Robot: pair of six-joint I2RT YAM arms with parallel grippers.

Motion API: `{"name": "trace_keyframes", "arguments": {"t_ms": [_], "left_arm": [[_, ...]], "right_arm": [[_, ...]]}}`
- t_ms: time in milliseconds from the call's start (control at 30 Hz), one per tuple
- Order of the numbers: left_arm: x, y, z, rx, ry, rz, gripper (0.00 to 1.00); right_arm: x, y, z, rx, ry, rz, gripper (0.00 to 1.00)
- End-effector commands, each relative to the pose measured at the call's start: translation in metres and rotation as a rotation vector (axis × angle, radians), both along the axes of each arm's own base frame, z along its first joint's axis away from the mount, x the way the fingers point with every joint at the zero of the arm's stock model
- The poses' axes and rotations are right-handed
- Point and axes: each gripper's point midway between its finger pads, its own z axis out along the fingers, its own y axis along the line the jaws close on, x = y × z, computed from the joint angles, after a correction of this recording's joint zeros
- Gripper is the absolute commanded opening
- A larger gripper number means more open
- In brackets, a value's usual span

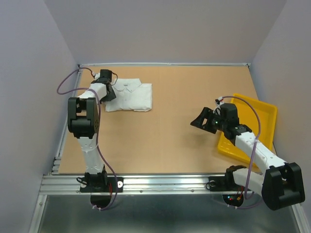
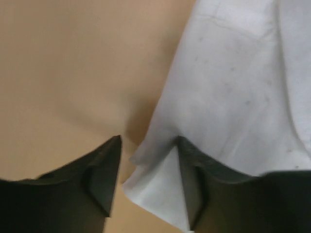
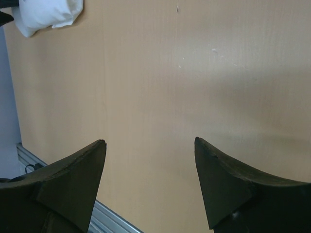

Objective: Fold and stack the long sleeve shirts
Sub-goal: Neatly place the folded shirt to the corner

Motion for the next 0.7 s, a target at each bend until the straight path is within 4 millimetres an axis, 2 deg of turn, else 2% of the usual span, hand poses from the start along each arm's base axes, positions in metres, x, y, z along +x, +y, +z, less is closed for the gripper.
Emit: {"name": "trace_keyframes", "arguments": {"t_ms": [0, 33, 67, 133, 167, 200, 233, 267, 300, 333, 367, 400, 433, 467, 500, 567, 600, 667], "left_arm": [[0.006, 0.04, 0.047, 0.073, -0.018, 0.036, 0.73], [0.007, 0.038, 0.06, 0.04, -0.057, 0.057, 0.81], [0.006, 0.034, 0.067, 0.007, -0.082, 0.069, 0.84], [0.003, 0.019, 0.076, -0.088, -0.125, 0.071, 0.86], [-0.01, 0.021, 0.081, -0.166, -0.162, 0.153, 0.87], [-0.009, 0.012, 0.086, -0.23, -0.215, 0.162, 0.89], [-0.013, -0.003, 0.086, -0.338, -0.24, 0.168, 0.9], [-0.039, -0.014, 0.076, -0.41, -0.239, 0.197, 0.9], [-0.044, -0.025, 0.075, -0.516, -0.281, 0.264, 0.91], [-0.058, -0.042, 0.069, -0.624, -0.318, 0.259, 0.92], [-0.05, -0.053, 0.08, -0.722, -0.414, 0.291, 0.93], [-0.057, -0.057, 0.078, -0.767, -0.434, 0.307, 0.93], [-0.063, -0.071, 0.075, -0.79, -0.438, 0.306, 0.93], [-0.075, -0.076, 0.066, -0.806, -0.437, 0.325, 0.95], [-0.072, -0.09, 0.073, -0.823, -0.482, 0.293, 0.95], [-0.073, -0.101, 0.069, -0.85, -0.489, 0.311, 0.96], [-0.069, -0.11, 0.073, -0.869, -0.515, 0.305, 0.96], [-0.066, -0.117, 0.062, -0.882, -0.489, 0.318, 0.96]], "right_arm": [[0.011, 0.006, 0.029, 0.0, -0.086, 0.039, 0.78], [0.011, 0.006, 0.031, 0.001, -0.091, 0.041, 0.78], [0.01, 0.007, 0.032, 0.007, -0.094, 0.045, 0.78], [0.01, 0.007, 0.038, 0.012, -0.114, 0.047, 0.78], [0.009, 0.008, 0.04, 0.015, -0.118, 0.052, 0.78], [0.008, 0.009, 0.042, 0.02, -0.124, 0.057, 0.78], [0.007, 0.009, 0.044, 0.025, -0.131, 0.062, 0.78], [0.006, 0.01, 0.046, 0.031, -0.137, 0.065, 0.78], [0.004, 0.011, 0.048, 0.035, -0.141, 0.073, 0.78], [0.003, 0.011, 0.05, 0.04, -0.149, 0.075, 0.78], [0.001, 0.012, 0.051, 0.041, -0.15, 0.081, 0.78], [0.0, 0.013, 0.051, 0.04, -0.154, 0.083, 0.78], [-0.001, 0.014, 0.052, 0.042, -0.156, 0.089, 0.78], [-0.003, 0.015, 0.052, 0.046, -0.159, 0.092, 0.78], [-0.005, 0.018, 0.053, 0.049, -0.161, 0.103, 0.78], [-0.008, 0.021, 0.053, 0.052, -0.161, 0.112, 0.78], [-0.01, 0.022, 0.053, 0.052, -0.165, 0.118, 0.79], [-0.011, 0.022, 0.054, 0.05, -0.169, 0.121, 0.79]]}}
